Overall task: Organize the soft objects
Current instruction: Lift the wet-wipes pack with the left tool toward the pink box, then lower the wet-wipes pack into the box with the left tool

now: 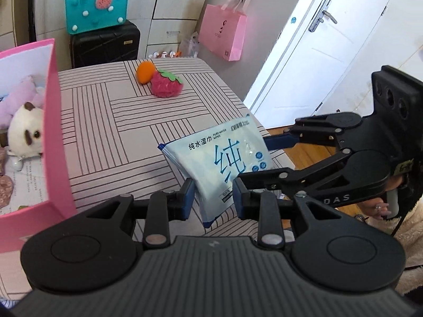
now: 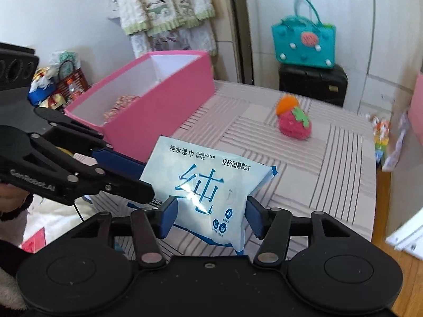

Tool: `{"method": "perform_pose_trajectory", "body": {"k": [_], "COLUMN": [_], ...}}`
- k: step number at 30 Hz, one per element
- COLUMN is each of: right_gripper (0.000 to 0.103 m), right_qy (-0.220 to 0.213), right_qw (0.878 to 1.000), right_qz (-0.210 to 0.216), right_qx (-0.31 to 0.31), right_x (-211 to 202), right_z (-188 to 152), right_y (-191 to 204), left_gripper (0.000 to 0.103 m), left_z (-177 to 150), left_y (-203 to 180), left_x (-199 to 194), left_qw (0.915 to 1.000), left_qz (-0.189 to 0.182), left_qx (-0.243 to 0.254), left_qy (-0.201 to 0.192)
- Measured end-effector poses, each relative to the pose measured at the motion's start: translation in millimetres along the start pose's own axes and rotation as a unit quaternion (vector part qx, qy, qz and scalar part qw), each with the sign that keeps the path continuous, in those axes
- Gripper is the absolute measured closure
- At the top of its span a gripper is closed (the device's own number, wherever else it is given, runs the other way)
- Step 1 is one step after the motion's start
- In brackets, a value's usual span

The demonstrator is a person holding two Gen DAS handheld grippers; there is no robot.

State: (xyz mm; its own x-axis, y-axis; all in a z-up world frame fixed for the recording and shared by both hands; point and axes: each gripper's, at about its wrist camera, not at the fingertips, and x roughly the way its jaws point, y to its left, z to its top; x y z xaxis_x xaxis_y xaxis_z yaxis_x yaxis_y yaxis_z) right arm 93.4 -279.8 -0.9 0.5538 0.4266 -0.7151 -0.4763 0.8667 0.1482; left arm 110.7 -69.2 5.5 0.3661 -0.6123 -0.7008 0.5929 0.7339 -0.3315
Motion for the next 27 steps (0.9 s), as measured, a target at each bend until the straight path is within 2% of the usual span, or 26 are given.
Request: {"method": "perform_pose_trajectory", "body": {"k": [5,12,17,22,27], "right_gripper": [0.038,0.038,0.038,0.038,0.038], "right_qy": [-0.017,-0.027,-0.034,-0.047,-0.062], "right_qw": [0.999,0.996,0.993,0.989,0.984], "right_qz": [0.000,0.036,0.060,0.083,0.088], "right_qx": [-0.048,-0.080,-0.096,-0.112,-0.138], "right_x": [-16,-25,-25,-20,-9], "right_z": [15,31,40,52,70], "right_y": [25,53,72,91,105], "left_gripper": [0.074,0.074,0.074,0.074,0.074], "left_z": [-6,-18,-28,-38,-35], "left_y": [3,13,21,41,61], "left_x": [-20,-66,-93,-110,-123], "left_qw": [0.9998,0.9977,0.9960,0.9922,0.9874], "left_qz": [0.009,0.030,0.046,0.063,0.082], "left_qx": [-0.006,-0.016,-0.020,-0.046,-0.060], "left_qy": [-0.019,-0.059,-0.074,-0.097,-0.122]}}
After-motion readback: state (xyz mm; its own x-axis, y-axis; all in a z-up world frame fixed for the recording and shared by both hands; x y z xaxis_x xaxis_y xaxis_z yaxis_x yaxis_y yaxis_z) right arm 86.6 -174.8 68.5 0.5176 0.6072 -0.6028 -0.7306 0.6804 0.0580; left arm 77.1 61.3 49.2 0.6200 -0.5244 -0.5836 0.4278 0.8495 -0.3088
